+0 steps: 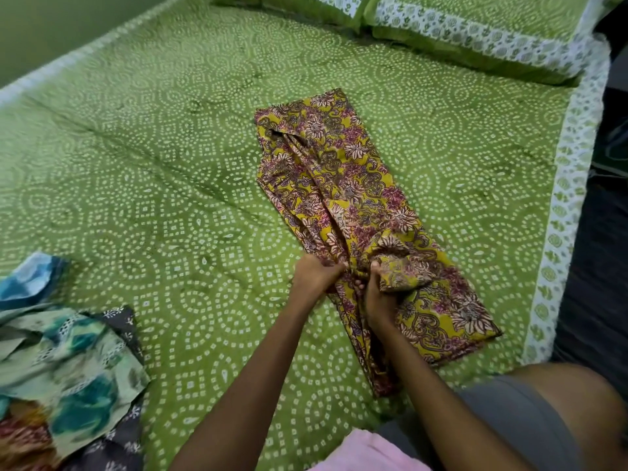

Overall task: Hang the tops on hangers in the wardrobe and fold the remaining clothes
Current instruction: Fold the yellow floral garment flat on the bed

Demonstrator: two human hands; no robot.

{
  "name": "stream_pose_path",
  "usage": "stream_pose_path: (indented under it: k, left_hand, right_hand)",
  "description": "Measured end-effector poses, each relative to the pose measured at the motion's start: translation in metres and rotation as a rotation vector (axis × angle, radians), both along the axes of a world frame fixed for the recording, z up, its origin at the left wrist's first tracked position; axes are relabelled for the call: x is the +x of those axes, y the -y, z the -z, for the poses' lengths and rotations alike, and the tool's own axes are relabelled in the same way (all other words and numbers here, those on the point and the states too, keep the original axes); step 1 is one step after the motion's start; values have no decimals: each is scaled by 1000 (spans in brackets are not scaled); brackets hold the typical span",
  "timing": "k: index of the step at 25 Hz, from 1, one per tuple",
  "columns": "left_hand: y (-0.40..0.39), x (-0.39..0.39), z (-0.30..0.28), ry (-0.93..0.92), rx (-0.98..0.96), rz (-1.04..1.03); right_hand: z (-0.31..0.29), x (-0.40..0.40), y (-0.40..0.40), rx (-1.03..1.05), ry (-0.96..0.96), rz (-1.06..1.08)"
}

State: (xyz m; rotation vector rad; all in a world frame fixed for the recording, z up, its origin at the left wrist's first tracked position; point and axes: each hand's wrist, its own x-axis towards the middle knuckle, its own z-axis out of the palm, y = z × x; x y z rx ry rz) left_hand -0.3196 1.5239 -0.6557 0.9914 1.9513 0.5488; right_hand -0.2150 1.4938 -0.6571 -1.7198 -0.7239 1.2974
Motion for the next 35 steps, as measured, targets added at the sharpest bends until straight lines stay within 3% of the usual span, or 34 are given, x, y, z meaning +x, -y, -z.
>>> stream_pose_path:
  k: [2, 4, 8, 12, 15, 17, 21, 24, 27, 30, 32, 35]
  left_hand:
    - [-9, 1, -3, 38, -50, 51]
    - [-7, 10, 3, 150, 51, -64]
    - [-13, 18, 6, 943, 13, -496]
    - [-60, -7, -13, 1025, -16, -496]
    - [-81, -39, -20, 1234, 195, -663]
    - [-73, -77, -16, 1210, 344, -803]
    - [-3, -163, -4, 934, 516, -1053]
    - [61, -213, -2, 642, 463, -1056]
    - [93, -243, 1, 386, 403, -1020]
    - [98, -234, -3, -13, 344, -959]
    - [94, -213, -6, -201, 274, -687]
    - [82, -197, -7, -262, 228, -491]
  right_hand:
    - [-6, 1, 4, 9, 39, -20]
    - [-7, 3, 6, 36, 110, -21]
    - [10, 4, 3, 41, 236, -122]
    - [8, 4, 8, 16, 326, -198]
    - [22, 9, 4, -34, 304, -218]
    - [20, 7, 5, -39, 289, -255]
    - [26, 9, -1, -85, 292, -230]
    - [18, 8, -1, 5, 176, -192]
    - [2, 11, -10, -103, 196, -184]
    - [-18, 9, -10, -210, 489, -628]
    - [-17, -5, -5, -37, 702, -796]
    - [-8, -27, -2, 316, 1006, -964]
